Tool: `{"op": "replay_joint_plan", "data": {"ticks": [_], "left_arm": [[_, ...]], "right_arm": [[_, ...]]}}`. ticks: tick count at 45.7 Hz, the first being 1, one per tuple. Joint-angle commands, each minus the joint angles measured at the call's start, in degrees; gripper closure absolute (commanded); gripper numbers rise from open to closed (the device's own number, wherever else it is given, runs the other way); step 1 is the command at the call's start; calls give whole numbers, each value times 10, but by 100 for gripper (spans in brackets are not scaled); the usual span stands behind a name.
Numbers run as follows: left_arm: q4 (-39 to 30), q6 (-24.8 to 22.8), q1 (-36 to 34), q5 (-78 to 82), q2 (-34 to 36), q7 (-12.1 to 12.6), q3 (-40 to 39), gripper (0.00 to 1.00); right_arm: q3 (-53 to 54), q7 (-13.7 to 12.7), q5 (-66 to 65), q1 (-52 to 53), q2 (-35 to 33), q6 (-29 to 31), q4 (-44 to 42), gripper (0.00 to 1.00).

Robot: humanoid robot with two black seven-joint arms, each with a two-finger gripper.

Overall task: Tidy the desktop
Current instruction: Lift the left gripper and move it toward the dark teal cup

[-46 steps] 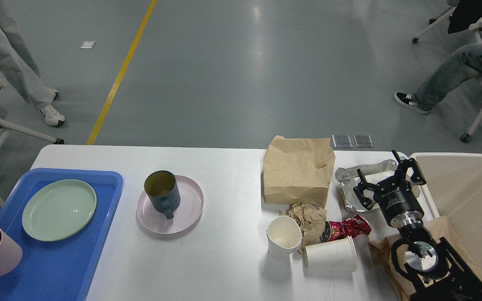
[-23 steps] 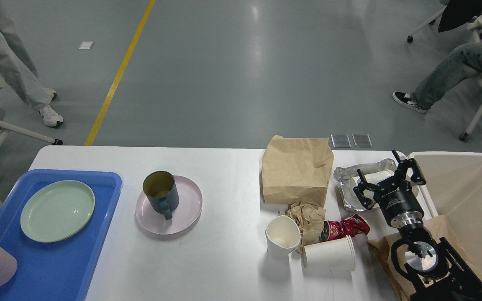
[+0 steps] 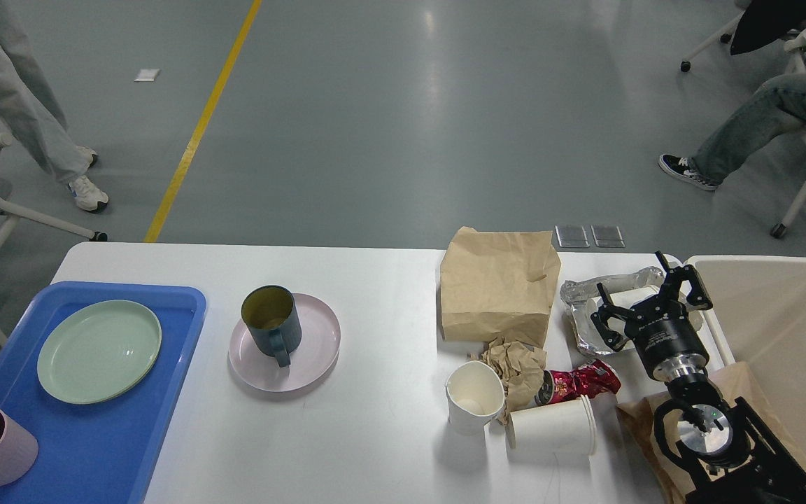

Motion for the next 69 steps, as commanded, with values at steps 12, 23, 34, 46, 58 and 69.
{"op": "replay_joint_plan", "data": {"ticks": [12, 23, 34, 46, 58, 69], "left_arm": [[-2, 9, 0, -14, 2, 0, 1, 9], [-9, 0, -6, -13, 6, -1, 7, 8], [-105, -2, -159, -17, 26, 0, 107, 8], [-227, -95, -456, -19, -61, -1, 237, 5], [-308, -192, -582, -171, -213, -1, 298, 4], [-493, -182, -751, -328, -306, 0, 345, 4]], "right_arm": [[0, 0, 0, 0, 0, 0, 0, 0], [0, 0, 0, 0, 0, 0, 0, 0], [0, 0, 0, 0, 0, 0, 0, 0], [0, 0, 1, 0, 0, 0, 0, 0], [0, 0, 0, 0, 0, 1, 0, 0], [0, 0, 0, 1, 0, 1, 0, 0]]}}
